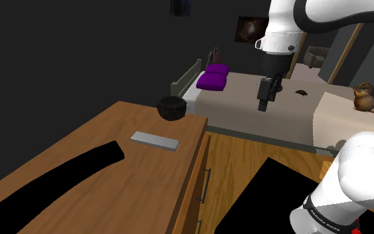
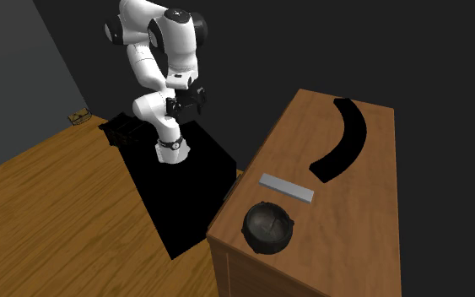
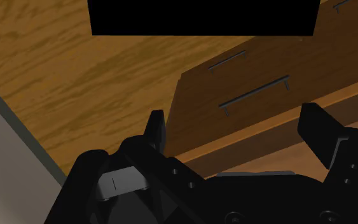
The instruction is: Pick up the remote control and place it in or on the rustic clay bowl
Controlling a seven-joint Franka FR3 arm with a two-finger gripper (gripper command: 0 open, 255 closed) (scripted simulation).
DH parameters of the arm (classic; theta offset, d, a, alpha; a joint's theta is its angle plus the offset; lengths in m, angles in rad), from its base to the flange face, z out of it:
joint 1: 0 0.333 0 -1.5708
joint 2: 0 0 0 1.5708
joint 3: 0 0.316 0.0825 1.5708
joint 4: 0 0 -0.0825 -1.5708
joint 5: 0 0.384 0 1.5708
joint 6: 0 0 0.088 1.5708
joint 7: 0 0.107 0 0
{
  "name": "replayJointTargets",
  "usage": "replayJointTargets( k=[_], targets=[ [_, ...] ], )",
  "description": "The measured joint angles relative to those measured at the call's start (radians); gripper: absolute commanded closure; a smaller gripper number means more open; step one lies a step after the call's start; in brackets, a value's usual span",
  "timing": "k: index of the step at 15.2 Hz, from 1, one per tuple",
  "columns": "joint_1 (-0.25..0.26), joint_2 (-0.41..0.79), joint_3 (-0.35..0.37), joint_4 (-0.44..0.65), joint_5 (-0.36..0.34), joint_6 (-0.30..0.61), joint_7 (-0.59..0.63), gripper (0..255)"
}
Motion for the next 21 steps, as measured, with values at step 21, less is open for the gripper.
replayJointTargets(
  k=[21],
  targets=[
    [0.061,0.667,0.147,0.248,0.022,0.467,0.077,0]
  ],
)
